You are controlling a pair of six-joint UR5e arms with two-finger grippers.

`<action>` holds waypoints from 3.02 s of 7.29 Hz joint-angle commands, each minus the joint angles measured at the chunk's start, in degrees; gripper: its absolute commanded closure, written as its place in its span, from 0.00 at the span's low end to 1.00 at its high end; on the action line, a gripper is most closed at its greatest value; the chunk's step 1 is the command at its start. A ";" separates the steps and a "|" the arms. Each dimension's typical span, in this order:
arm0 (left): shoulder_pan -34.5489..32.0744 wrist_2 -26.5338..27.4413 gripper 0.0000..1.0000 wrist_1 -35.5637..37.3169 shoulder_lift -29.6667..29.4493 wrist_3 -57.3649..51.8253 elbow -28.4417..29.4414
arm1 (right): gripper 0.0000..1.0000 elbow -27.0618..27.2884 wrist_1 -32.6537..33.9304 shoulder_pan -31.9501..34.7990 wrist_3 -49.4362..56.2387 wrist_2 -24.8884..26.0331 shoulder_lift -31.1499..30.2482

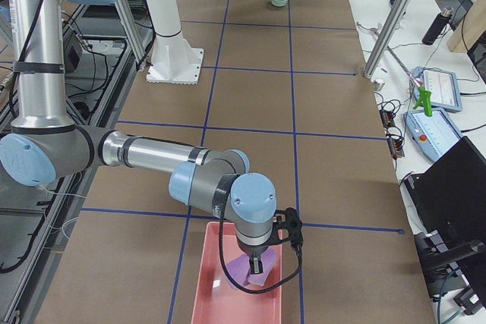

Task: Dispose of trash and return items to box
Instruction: 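Drop the purple cloth into the pink bin with the right gripper, then lower the left gripper onto the green bowl rim and grasp it, then lift the green bowl off the table with the left gripper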

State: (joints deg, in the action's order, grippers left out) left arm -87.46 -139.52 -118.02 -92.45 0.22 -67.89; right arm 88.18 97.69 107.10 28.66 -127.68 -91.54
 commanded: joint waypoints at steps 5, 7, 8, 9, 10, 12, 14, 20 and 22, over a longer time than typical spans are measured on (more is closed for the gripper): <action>0.34 -0.22 0.02 19.33 0.43 14.59 -27.82 | 0.15 -7.21 -5.56 -0.05 0.79 -0.63 -1.89; 9.02 2.48 0.02 10.86 1.13 23.97 -25.03 | 0.00 -6.11 -7.60 -0.75 -1.04 -5.88 -1.63; 14.72 4.94 0.02 2.53 1.13 35.44 -23.71 | 0.00 -2.00 -7.78 -4.15 -8.54 -8.43 -1.63; 20.69 8.79 0.02 -3.82 0.52 46.17 -23.52 | 0.00 0.22 -10.91 -8.79 -15.58 -8.46 -1.37; 25.45 12.92 0.02 -4.58 -0.96 50.28 -23.26 | 0.00 0.41 -16.08 -13.10 -22.17 -8.63 -0.84; 29.54 18.58 0.03 -4.41 -3.78 50.58 -20.28 | 0.00 0.42 -28.64 -20.33 -37.73 -8.81 -0.84; 29.54 18.85 0.05 -4.93 -5.36 49.79 -16.95 | 0.00 0.42 -30.54 -20.35 -38.50 -9.25 -1.54; 26.49 12.76 1.00 -4.41 -7.04 50.32 -16.56 | 0.00 0.59 -30.54 -21.06 -38.85 -9.34 -1.36; 15.98 2.37 1.00 -3.62 -6.69 49.62 -18.06 | 0.00 0.59 -30.54 -21.58 -38.94 -9.25 -1.28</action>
State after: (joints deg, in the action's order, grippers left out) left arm -64.88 -130.74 -122.24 -99.40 50.35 -85.06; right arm 88.76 67.15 85.85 -10.20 -137.01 -92.84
